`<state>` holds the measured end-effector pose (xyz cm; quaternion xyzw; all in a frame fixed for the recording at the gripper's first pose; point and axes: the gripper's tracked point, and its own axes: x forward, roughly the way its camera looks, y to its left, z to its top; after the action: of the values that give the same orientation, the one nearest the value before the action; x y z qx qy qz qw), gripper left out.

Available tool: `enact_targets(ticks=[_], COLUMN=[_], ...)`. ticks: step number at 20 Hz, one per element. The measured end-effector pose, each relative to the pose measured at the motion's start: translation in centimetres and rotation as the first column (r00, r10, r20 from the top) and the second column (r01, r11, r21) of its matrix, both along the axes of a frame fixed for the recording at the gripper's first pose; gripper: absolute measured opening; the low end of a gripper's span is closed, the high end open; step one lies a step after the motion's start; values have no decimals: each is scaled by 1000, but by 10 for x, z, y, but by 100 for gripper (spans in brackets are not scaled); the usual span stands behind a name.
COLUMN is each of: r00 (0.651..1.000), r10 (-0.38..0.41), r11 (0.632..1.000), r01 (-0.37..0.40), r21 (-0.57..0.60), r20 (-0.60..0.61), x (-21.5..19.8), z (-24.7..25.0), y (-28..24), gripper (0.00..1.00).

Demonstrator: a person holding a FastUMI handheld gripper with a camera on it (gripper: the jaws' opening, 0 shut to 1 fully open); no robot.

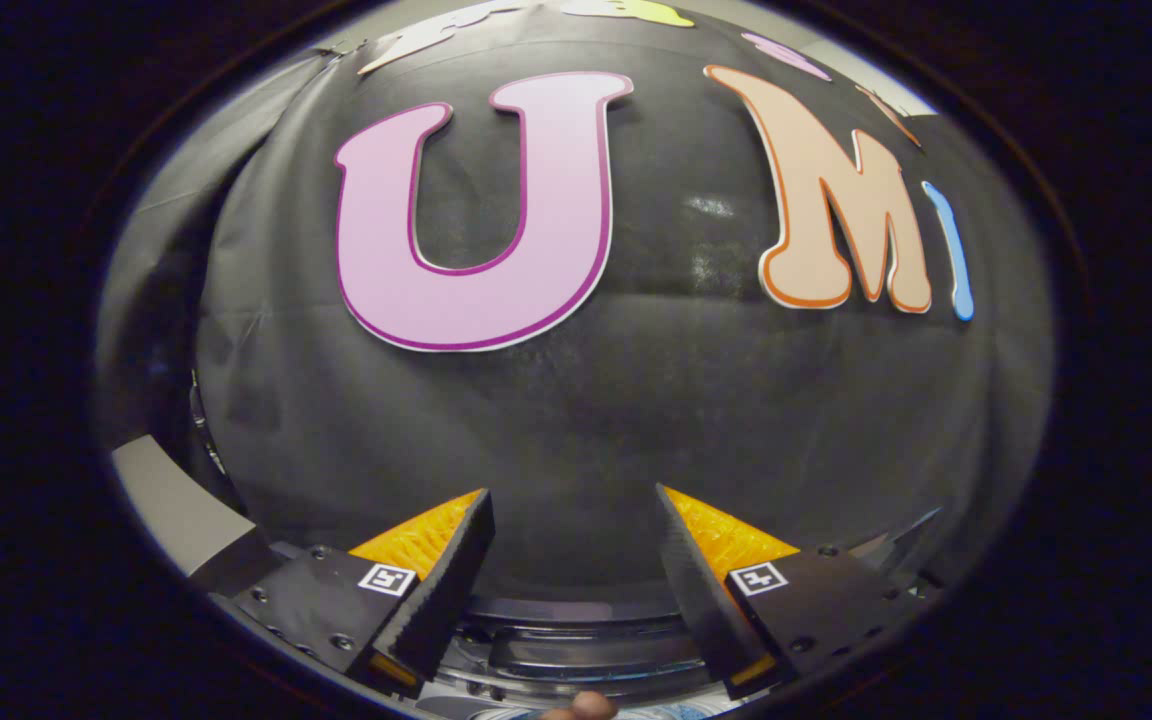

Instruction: Put the clothes into the washing machine and then close the washing machine lid.

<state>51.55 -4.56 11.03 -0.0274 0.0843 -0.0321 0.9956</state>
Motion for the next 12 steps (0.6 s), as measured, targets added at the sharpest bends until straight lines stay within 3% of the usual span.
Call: enact_targets(ticks=[12], r00=[999], r10=[-3], r11=[1000], r01=[3], r21=[2], r20=[50], x=[-46], z=[5], y=[5], gripper=[98])
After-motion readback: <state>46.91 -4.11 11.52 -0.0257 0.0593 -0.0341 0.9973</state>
